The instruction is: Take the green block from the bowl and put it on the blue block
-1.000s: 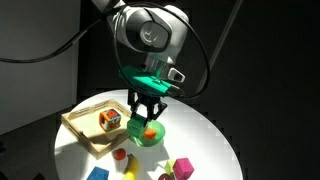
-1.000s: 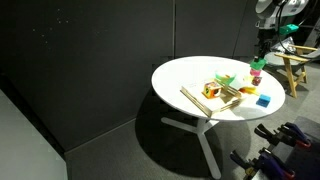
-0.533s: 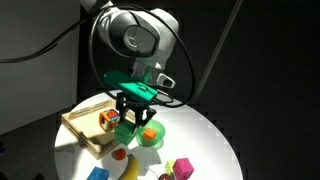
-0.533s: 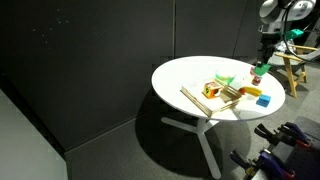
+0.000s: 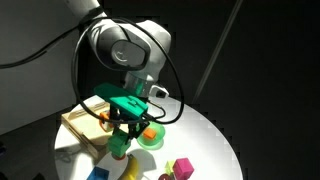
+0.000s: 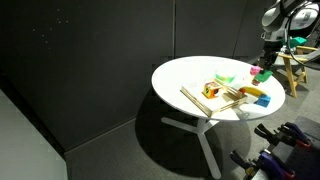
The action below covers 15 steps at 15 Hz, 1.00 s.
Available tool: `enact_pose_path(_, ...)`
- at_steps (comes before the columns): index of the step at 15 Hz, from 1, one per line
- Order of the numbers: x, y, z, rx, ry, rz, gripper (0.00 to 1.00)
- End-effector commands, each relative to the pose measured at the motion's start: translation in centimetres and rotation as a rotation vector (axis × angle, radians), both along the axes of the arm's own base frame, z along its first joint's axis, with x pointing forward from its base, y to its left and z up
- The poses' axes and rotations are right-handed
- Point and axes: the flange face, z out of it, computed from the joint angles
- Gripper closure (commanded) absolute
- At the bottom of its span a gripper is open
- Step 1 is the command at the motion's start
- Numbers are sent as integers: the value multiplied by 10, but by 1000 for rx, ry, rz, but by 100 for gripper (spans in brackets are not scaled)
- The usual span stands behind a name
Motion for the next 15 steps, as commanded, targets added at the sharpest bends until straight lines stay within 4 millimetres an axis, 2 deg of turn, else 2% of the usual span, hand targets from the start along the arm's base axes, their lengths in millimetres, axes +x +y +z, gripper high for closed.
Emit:
enact_pose_path(1, -18, 3, -1, 0, -13, 8, 70)
enact_pose_path(10, -50, 1, -21, 6, 1, 40, 70)
enact_pose_path(15, -59, 0, -24, 11, -8, 61, 70)
